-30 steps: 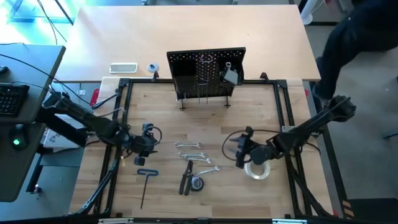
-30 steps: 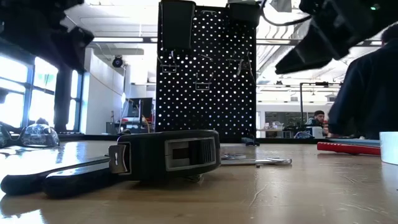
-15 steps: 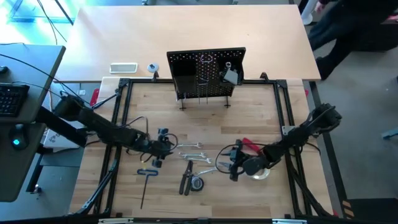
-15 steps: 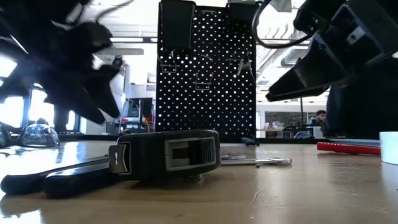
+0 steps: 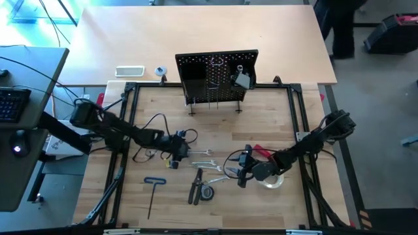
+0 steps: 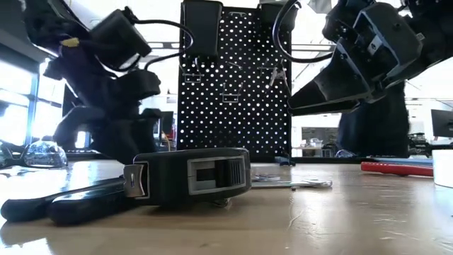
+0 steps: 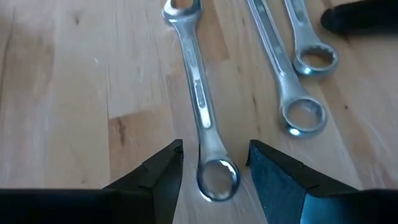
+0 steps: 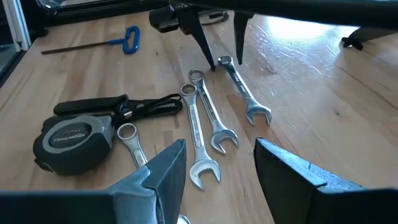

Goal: Hang tools onto peg board
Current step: Hang the combination wrench on the pegboard, then hang the top silver wrench on the pegboard

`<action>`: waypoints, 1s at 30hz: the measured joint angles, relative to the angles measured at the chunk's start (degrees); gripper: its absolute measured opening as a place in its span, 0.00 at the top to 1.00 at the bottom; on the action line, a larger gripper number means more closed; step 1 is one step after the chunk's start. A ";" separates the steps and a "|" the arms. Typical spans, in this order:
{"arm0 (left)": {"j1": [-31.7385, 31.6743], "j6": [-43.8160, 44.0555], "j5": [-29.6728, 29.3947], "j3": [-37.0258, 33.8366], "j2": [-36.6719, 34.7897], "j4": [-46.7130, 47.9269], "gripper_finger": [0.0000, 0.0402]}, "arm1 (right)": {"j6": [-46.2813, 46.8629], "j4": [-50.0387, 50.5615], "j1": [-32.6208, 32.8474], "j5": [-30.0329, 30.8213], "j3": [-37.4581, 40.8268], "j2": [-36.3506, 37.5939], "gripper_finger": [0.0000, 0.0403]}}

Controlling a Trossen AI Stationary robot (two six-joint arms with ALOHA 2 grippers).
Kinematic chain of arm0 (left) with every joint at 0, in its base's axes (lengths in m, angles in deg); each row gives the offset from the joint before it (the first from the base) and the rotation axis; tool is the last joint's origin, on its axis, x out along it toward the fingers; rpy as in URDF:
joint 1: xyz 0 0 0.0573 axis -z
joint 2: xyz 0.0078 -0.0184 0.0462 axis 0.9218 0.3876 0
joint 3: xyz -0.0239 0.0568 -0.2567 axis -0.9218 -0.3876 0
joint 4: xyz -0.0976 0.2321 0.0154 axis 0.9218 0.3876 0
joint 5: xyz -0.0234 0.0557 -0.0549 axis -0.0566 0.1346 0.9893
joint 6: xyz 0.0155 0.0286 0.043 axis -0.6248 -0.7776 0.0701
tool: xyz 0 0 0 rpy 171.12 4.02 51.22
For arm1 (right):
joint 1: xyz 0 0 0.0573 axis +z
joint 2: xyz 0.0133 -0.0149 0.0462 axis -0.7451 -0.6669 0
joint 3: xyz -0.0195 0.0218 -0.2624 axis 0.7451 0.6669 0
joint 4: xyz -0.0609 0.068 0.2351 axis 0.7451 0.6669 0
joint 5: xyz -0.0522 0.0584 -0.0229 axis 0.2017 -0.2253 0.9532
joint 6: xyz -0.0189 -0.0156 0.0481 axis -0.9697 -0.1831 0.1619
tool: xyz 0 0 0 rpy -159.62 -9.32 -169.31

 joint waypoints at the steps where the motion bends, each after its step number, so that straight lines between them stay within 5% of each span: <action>1: -0.64 -0.25 1.26 0.02 0.45 -0.22 0.58 | 0.02 0.01 -0.01 0.00 0.00 0.02 0.55; 10: -2.79 -1.19 8.52 0.50 4.28 -1.23 0.95 | -0.08 -0.31 0.00 1.28 0.00 0.02 0.55; 24: -2.16 -1.50 7.00 -0.42 -3.75 2.03 1.00 | -0.18 -2.83 0.02 1.16 -0.69 -0.01 0.55; 30: -2.13 -1.49 6.96 -0.31 -5.27 3.35 1.00 | -7.38 0.91 -0.53 0.61 -5.85 -0.01 0.55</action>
